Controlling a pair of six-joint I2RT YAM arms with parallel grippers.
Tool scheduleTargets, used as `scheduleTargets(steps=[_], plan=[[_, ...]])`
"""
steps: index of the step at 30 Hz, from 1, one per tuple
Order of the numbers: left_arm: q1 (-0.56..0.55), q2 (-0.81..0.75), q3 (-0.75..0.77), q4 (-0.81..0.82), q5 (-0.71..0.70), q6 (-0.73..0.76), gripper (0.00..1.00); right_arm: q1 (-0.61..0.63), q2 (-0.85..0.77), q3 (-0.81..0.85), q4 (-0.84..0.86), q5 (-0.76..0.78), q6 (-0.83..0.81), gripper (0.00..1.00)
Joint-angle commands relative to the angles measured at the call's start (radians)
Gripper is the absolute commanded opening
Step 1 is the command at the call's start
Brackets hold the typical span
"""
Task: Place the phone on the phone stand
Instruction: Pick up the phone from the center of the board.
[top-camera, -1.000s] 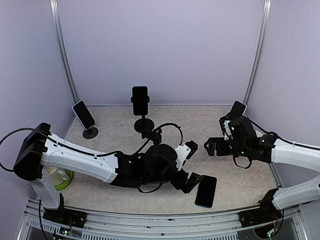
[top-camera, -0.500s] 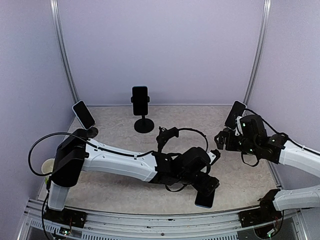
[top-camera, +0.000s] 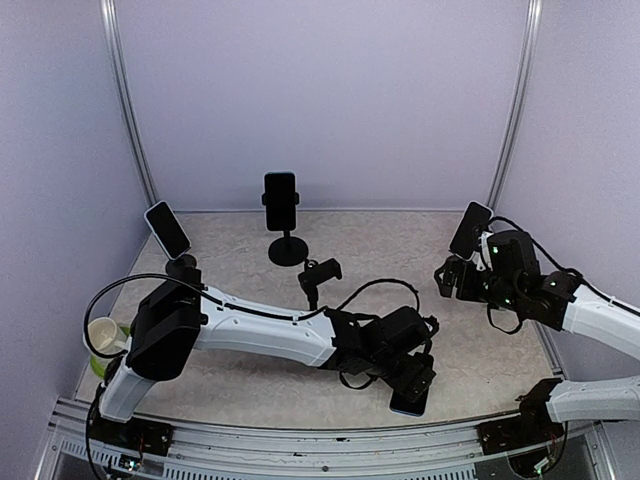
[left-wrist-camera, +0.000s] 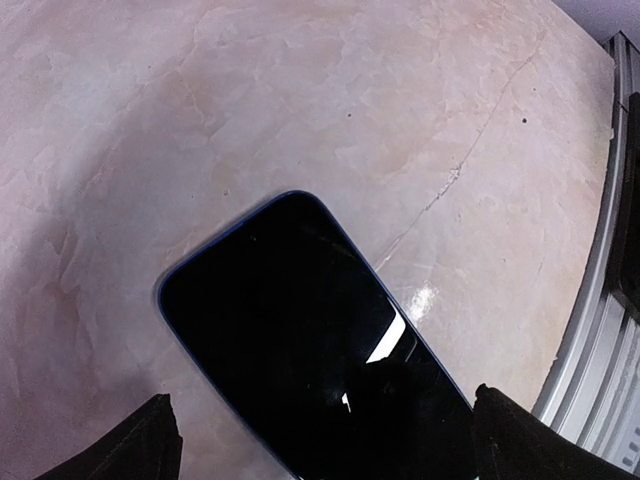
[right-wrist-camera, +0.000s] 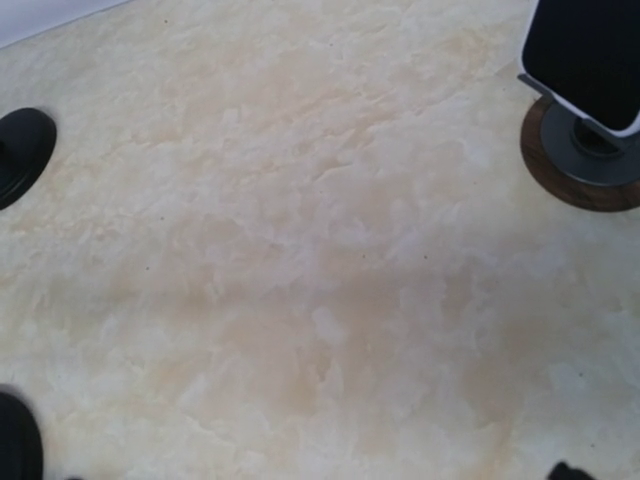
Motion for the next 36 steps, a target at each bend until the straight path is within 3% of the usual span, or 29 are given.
scheduleTargets(steps=[1, 28, 36], plan=[[-0.002, 0.034, 0.053, -0.042, -0.016, -0.041, 0.99, -0.012, -0.015, -0.013, 0.024, -0.016, -0.017, 1.00], [-0.046, 0.270, 0.346, -0.361, -0.138, -0.181, 0.99, -0.013, -0.035, 0.019, 0.046, -0.030, -0.068, 1.00], [-0.061, 0.266, 0.306, -0.429, -0.217, -0.216, 0.99, -0.013, -0.044, 0.031, 0.048, -0.037, -0.085, 1.00]])
